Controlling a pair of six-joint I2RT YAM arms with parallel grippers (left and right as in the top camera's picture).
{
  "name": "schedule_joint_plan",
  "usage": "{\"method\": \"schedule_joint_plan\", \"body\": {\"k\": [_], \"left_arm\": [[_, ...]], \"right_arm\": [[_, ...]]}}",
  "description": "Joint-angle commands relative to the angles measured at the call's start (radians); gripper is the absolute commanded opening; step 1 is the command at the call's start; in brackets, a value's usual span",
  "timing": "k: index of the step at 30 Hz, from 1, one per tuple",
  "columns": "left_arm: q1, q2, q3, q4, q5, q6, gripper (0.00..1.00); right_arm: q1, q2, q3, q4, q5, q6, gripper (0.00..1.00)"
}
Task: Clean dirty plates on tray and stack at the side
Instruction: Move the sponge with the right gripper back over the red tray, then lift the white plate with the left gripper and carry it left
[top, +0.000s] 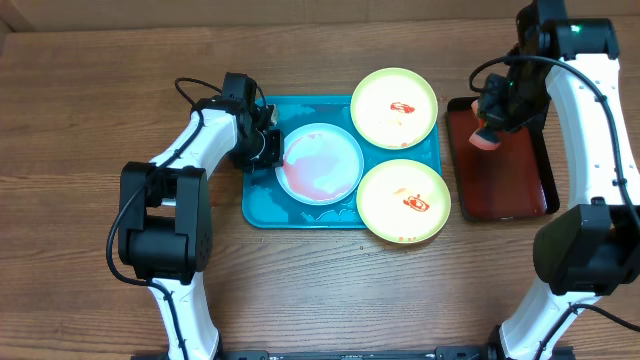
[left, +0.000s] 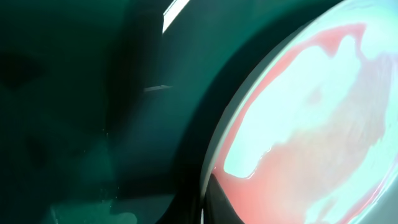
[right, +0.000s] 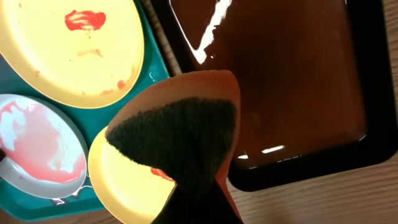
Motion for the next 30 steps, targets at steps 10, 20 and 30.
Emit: {"method": "schedule_joint_plan", "body": {"k": [10,20,30], "left_arm": [[0.003,0.021,-0.014,0.021,-0.076,-0.003,0.04],[0.003,0.021,-0.014,0.026,-0.077,0.002,0.04],[0.007,0.016,-0.013,0.015,-0.077,0.017,0.04]], "right_arm": [[0.0,-0.023,-0.023,-0.004,0.026,0.003,0.04],[0.0,-0.023,-0.052,0.009,0.024,0.003,0.04],[0.0,-0.023,-0.052,0.018,0.025,0.003,0.04]]}}
